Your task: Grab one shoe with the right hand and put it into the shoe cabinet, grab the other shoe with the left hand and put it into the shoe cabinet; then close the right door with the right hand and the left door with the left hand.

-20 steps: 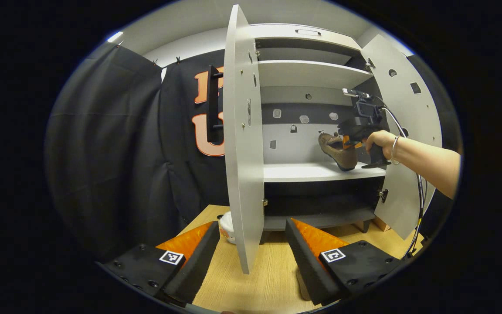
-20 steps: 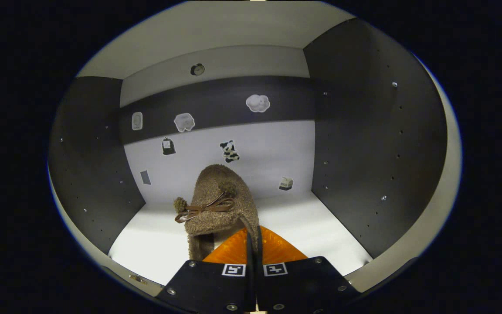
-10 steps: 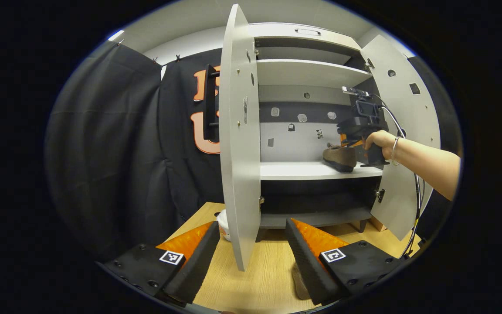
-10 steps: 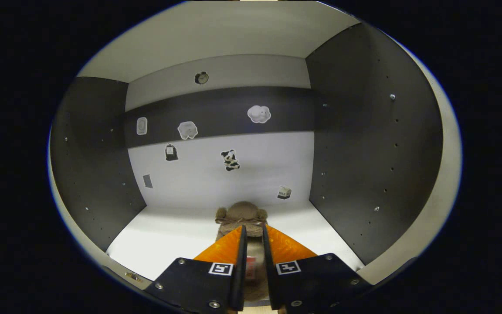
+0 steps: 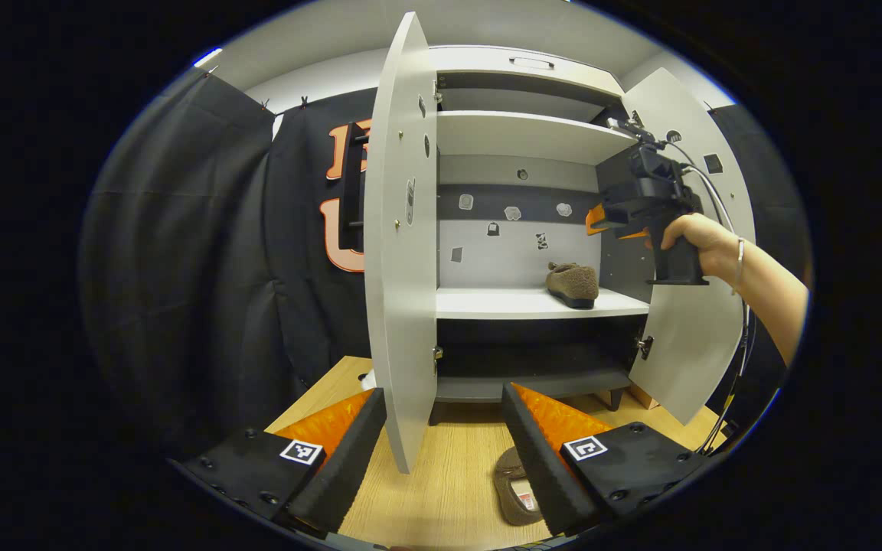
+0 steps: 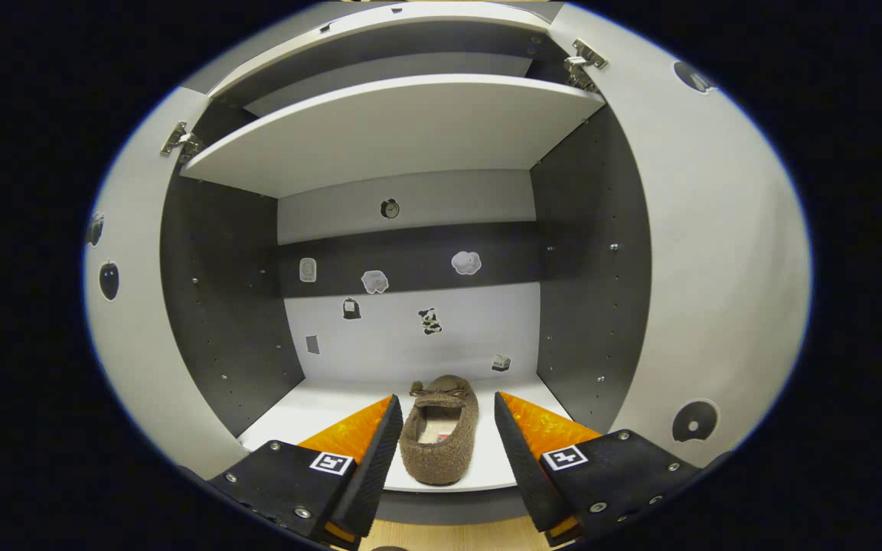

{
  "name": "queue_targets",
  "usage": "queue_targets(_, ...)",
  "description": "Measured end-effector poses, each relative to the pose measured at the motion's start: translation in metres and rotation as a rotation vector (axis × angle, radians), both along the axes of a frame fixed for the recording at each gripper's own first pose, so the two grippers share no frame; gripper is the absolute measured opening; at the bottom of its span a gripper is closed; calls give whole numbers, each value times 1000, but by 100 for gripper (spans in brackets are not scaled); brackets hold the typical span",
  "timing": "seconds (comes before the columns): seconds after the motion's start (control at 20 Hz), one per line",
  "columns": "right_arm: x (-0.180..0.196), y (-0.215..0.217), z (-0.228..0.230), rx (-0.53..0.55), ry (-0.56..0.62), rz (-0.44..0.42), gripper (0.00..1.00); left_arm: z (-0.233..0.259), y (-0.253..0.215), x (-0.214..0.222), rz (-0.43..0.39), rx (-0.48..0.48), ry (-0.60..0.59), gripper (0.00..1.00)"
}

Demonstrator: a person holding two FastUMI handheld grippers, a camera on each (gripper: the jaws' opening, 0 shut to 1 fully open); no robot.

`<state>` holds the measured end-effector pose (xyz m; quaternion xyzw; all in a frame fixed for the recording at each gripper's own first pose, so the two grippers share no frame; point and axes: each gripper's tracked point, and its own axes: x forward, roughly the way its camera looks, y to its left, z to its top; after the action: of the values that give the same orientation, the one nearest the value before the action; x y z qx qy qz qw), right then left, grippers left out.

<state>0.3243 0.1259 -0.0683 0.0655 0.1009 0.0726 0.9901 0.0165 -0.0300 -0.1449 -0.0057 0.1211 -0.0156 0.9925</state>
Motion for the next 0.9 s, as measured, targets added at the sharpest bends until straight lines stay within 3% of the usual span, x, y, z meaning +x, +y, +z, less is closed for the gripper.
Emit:
queue_targets(0.1,-26,-8,9,0,-25,1,84,-15,-8,2,-26,-12,28,99)
queue_targets(0.3,-79,-30,29,-12,-90,-18,92,-52,-22,6,-52,-14,84,99)
queue_targets(0.65,-161,-67,50,-89,-179,-52,92,-163,-58,-2,-121,-31,313,99)
queue_targets(0.9,-201,-102,56,-129,-214,-112,92,-233,-71,1,-127,-35,469,100)
